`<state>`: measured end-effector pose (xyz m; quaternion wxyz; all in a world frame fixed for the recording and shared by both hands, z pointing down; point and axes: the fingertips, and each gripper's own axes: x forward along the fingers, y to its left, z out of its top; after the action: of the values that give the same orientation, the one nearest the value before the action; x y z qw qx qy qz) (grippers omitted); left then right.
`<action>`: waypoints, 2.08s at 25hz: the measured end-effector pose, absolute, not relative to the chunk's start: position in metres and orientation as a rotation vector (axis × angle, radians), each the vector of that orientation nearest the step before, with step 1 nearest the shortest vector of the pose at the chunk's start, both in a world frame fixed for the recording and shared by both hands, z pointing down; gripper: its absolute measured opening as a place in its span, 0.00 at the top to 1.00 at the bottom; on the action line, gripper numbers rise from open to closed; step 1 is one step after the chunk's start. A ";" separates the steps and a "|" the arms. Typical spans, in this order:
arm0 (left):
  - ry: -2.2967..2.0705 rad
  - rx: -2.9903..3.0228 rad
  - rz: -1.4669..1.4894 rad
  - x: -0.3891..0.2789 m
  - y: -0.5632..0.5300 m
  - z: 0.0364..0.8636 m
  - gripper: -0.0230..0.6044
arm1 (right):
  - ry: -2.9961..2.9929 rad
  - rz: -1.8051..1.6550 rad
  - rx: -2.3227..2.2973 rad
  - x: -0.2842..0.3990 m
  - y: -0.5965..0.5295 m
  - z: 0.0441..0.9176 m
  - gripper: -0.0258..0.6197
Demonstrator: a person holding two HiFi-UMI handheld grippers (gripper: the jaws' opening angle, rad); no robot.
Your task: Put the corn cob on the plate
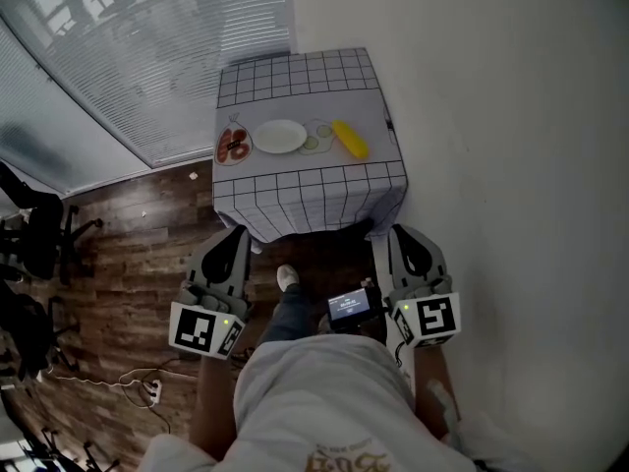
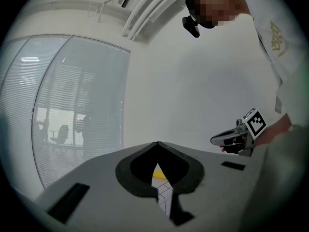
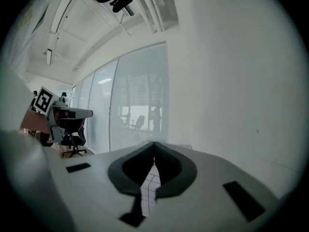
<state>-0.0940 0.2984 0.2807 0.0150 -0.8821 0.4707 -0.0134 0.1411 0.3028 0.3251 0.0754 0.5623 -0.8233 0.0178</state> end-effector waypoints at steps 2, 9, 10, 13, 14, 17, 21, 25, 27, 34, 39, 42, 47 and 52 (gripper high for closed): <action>1.477 -2.734 -0.039 -0.096 0.289 0.279 0.95 | -2.465 0.050 1.688 0.142 0.296 0.324 0.95; 1.488 -2.715 -0.047 -0.107 0.239 0.286 0.95 | -2.435 0.057 1.684 0.136 0.251 0.330 0.95; 1.488 -2.715 -0.041 -0.108 0.230 0.288 0.95 | -2.424 0.054 1.680 0.135 0.243 0.330 0.95; 1.487 -2.710 -0.043 -0.112 0.200 0.295 0.95 | -2.399 0.052 1.674 0.132 0.217 0.333 0.95; 1.487 -2.709 -0.042 -0.114 0.189 0.297 0.95 | -2.394 0.054 1.672 0.130 0.208 0.335 0.95; 1.493 -2.709 -0.035 -0.122 0.157 0.300 0.95 | -2.374 0.065 1.660 0.123 0.179 0.337 0.95; 1.512 -2.718 -0.068 -0.131 0.115 0.305 0.95 | -2.346 0.094 1.643 0.115 0.142 0.345 0.95; 1.527 -2.714 -0.075 -0.144 0.082 0.309 0.95 | -2.325 0.100 1.618 0.103 0.109 0.353 0.95; 1.527 -2.719 -0.070 -0.148 0.068 0.311 0.95 | -2.312 0.107 1.600 0.096 0.094 0.358 0.95; 1.458 -2.768 -0.086 -0.153 0.025 0.318 0.95 | -2.272 0.140 1.642 0.084 0.047 0.365 0.95; 1.399 -2.825 -0.075 -0.151 0.006 0.324 0.95 | -2.261 0.138 1.606 0.074 0.033 0.380 0.95; 1.363 -2.861 -0.084 -0.146 -0.001 0.332 0.95 | -2.226 0.159 1.618 0.077 0.035 0.390 0.95; 1.324 -2.881 -0.069 -0.140 -0.007 0.333 0.95 | -2.171 0.182 1.647 0.087 0.041 0.396 0.95; 1.309 -2.810 -0.078 -0.135 -0.016 0.328 0.95 | -2.141 0.180 1.688 0.099 0.041 0.395 0.95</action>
<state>-0.1351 -0.0158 0.3278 0.0205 -0.9060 0.4220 -0.0251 0.0986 0.0414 0.3951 0.2032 0.6050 -0.7671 0.0646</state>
